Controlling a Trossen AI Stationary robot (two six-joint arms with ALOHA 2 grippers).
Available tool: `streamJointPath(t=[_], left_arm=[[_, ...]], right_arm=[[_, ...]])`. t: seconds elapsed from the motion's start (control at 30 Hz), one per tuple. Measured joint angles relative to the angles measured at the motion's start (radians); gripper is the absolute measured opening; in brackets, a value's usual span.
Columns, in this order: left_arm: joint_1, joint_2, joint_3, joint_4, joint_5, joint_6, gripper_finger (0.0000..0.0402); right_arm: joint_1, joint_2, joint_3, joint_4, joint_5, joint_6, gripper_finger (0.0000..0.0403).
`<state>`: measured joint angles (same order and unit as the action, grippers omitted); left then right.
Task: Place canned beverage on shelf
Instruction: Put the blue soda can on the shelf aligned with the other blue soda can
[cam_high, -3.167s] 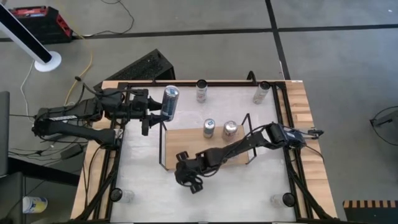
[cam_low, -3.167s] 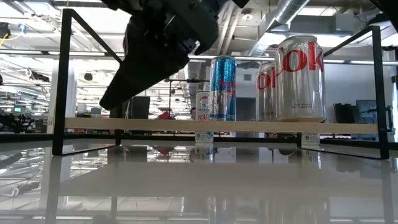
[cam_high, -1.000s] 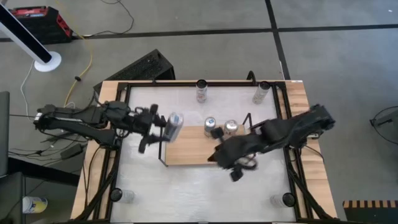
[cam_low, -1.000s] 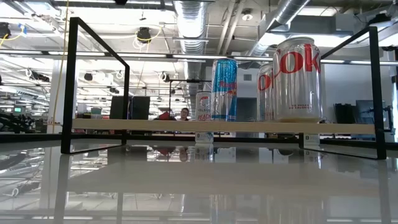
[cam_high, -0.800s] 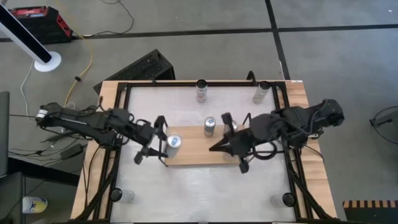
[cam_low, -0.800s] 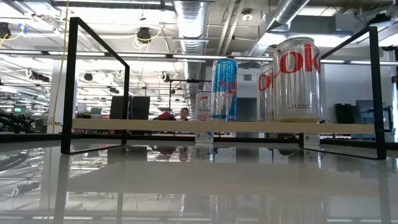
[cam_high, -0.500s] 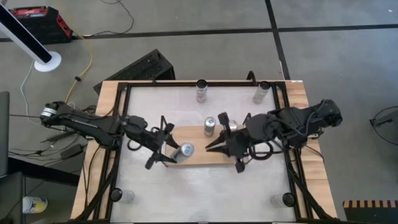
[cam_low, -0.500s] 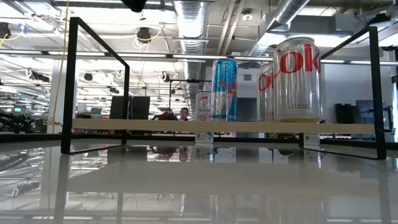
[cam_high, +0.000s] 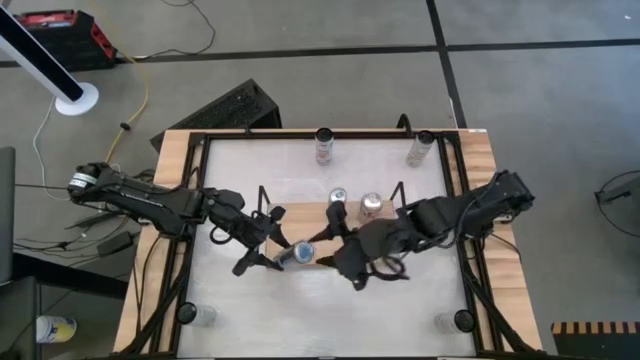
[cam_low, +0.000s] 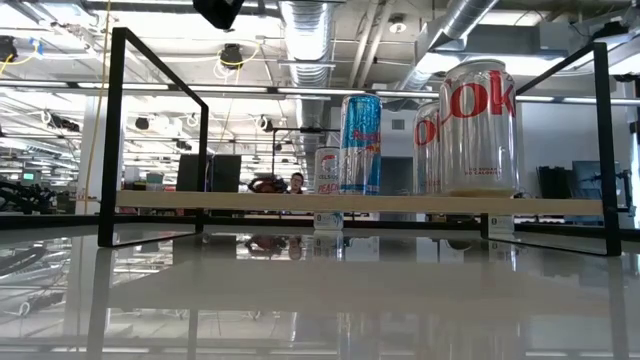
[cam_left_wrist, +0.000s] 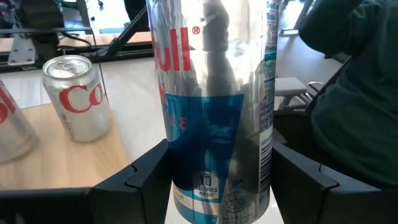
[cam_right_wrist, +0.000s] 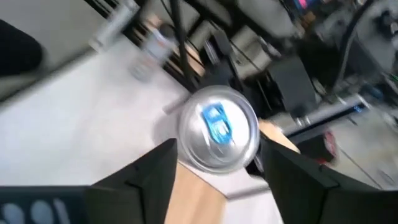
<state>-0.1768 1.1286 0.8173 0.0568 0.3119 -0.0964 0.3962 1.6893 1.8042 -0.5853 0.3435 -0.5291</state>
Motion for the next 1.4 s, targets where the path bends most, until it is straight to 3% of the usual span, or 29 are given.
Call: streamJointPath(t=[0.17,0.37,0.47,0.67,1.03,1.23,1.4], left_arm=[[0.002,-0.002,0.000,-0.027,-0.003,-0.003,0.0206],[0.000,-0.002,0.001,-0.047,-0.001,-0.004,0.0206],[0.001,-0.002,0.001,-0.058,0.022,-0.012,0.0206],[0.000,-0.001,0.001,-0.122,0.048,-0.022,0.0206],[0.000,-0.001,0.001,-0.220,0.039,-0.035,0.0206],[0.001,-0.001,0.001,-0.233,0.020,-0.044,0.0206],[0.000,-0.001,0.001,-0.235,0.021,-0.046,0.0206]], right_arm=[[0.029,0.036,0.000,-0.011,0.202,-0.020,0.0275],[0.052,0.034,0.000,-0.011,0.233,-0.020,0.0276],[0.054,0.031,0.000,-0.022,0.222,0.009,0.0276],[0.009,0.025,0.000,-0.076,0.028,0.065,0.0276],[-0.011,0.025,0.000,-0.071,0.019,0.064,0.0276],[-0.013,0.033,0.000,-0.081,0.018,0.185,0.0276],[-0.013,0.036,0.000,-0.090,-0.016,0.189,0.0276]])
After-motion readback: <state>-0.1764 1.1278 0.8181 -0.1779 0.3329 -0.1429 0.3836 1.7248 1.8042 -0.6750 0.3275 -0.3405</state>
